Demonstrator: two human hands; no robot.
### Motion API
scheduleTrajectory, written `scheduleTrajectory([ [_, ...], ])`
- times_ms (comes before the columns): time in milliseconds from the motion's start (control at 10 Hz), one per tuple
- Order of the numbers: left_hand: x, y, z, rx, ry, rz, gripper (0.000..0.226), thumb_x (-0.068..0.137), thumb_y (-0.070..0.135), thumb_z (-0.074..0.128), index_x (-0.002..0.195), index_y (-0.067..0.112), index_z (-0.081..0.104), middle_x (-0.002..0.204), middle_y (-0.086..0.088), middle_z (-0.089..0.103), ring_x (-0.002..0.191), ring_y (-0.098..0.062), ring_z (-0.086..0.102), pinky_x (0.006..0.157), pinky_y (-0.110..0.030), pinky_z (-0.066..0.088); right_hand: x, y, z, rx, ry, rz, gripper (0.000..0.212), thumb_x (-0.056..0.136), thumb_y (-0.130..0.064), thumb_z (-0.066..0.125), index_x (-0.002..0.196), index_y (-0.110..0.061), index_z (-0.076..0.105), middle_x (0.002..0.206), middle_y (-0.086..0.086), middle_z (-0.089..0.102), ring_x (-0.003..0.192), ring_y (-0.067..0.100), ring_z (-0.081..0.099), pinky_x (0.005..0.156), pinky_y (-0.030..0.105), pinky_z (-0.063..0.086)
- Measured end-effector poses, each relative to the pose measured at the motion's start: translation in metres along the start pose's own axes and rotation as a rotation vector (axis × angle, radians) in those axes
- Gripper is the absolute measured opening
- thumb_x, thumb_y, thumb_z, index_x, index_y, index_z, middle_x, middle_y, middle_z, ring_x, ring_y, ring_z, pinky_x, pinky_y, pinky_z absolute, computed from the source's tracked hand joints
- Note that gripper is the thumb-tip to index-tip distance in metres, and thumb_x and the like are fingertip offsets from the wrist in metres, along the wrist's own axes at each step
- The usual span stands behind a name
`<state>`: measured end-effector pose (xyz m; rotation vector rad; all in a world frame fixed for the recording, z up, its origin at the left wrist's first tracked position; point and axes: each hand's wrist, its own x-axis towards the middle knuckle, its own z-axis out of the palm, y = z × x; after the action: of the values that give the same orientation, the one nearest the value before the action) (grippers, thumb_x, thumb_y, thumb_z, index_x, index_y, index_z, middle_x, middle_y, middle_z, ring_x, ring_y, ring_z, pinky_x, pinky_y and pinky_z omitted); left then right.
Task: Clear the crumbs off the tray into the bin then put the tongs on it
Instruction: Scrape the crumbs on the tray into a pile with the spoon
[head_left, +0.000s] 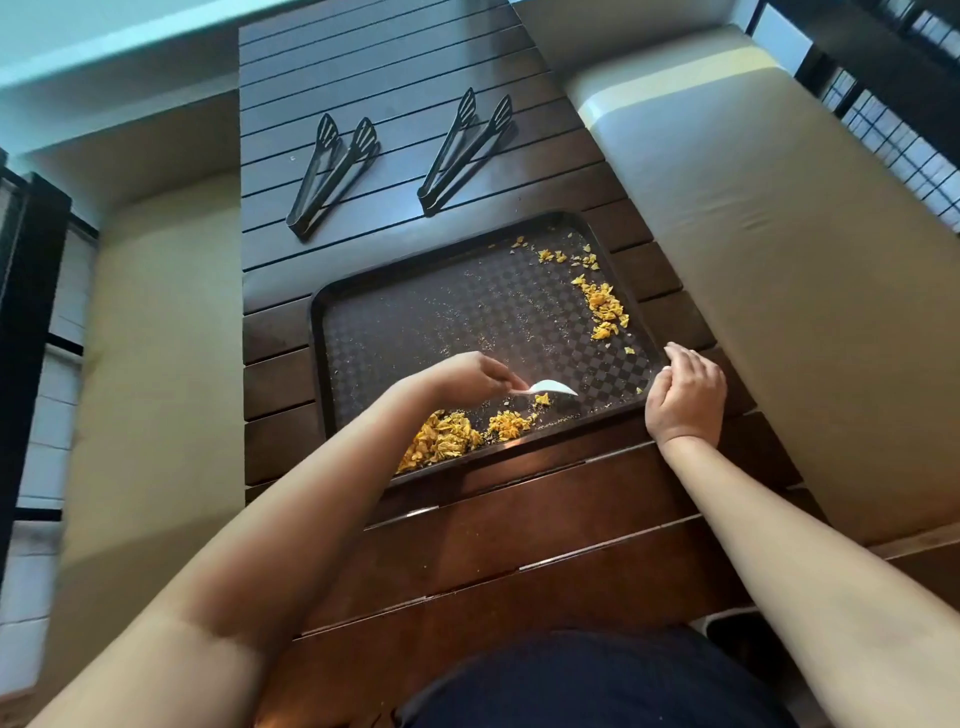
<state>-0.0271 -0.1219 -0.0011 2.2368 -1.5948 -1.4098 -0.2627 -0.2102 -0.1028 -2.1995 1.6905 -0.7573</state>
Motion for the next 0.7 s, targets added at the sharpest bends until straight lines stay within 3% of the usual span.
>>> scheduleTrajectory([
  [100, 0.003, 0.008, 0.005, 0.099, -0.037, 0.023, 0.029, 0.096, 0.018, 0.047, 0.117, 0.025, 0.066, 0.117, 0.005, 0.064, 0.079, -0.004, 0.053, 0.076, -0.022, 0.041, 0.0, -0.001, 0.0, 0.0, 0.0, -0.001, 0.049, 0.081, -0.021, 0.03, 0.105, 0.004, 0.064, 0.108, 0.02, 0.067, 0.098, 0.039, 0.06, 0.088, 0.045, 0.044],
  [400, -0.014, -0.005, -0.029, 0.395, -0.147, -0.091, 0.034, 0.093, 0.012, 0.046, 0.119, 0.023, 0.065, 0.123, 0.007, 0.062, 0.099, -0.008, 0.054, 0.087, -0.022, 0.039, 0.001, 0.001, 0.001, -0.008, 0.005, -0.01, 0.047, 0.08, -0.02, 0.031, 0.104, 0.003, 0.064, 0.107, 0.019, 0.067, 0.097, 0.039, 0.06, 0.087, 0.045, 0.044],
  [500, -0.016, -0.01, -0.034, 0.354, -0.129, -0.084, 0.032, 0.095, 0.014, 0.045, 0.12, 0.022, 0.064, 0.119, 0.007, 0.063, 0.094, -0.009, 0.054, 0.086, -0.023, 0.039, 0.001, 0.0, 0.002, -0.011, 0.003, -0.006, 0.048, 0.08, -0.021, 0.031, 0.105, 0.003, 0.064, 0.107, 0.019, 0.067, 0.097, 0.039, 0.06, 0.088, 0.045, 0.044],
  [600, -0.009, -0.012, -0.029, 0.109, 0.006, -0.036, 0.03, 0.096, 0.017, 0.045, 0.118, 0.026, 0.064, 0.113, 0.006, 0.063, 0.086, -0.014, 0.058, 0.078, -0.025, 0.044, 0.001, 0.002, 0.001, -0.007, -0.003, 0.004, 0.049, 0.081, -0.021, 0.03, 0.105, 0.003, 0.064, 0.108, 0.019, 0.067, 0.099, 0.039, 0.059, 0.089, 0.046, 0.044],
  [700, -0.004, -0.009, -0.02, 0.067, 0.056, -0.021, 0.029, 0.096, 0.019, 0.046, 0.118, 0.026, 0.065, 0.11, 0.004, 0.063, 0.072, -0.008, 0.053, 0.065, -0.021, 0.042, 0.001, 0.001, 0.001, -0.008, -0.005, -0.001, 0.049, 0.081, -0.021, 0.03, 0.106, 0.003, 0.064, 0.108, 0.019, 0.067, 0.099, 0.039, 0.06, 0.089, 0.046, 0.044],
])
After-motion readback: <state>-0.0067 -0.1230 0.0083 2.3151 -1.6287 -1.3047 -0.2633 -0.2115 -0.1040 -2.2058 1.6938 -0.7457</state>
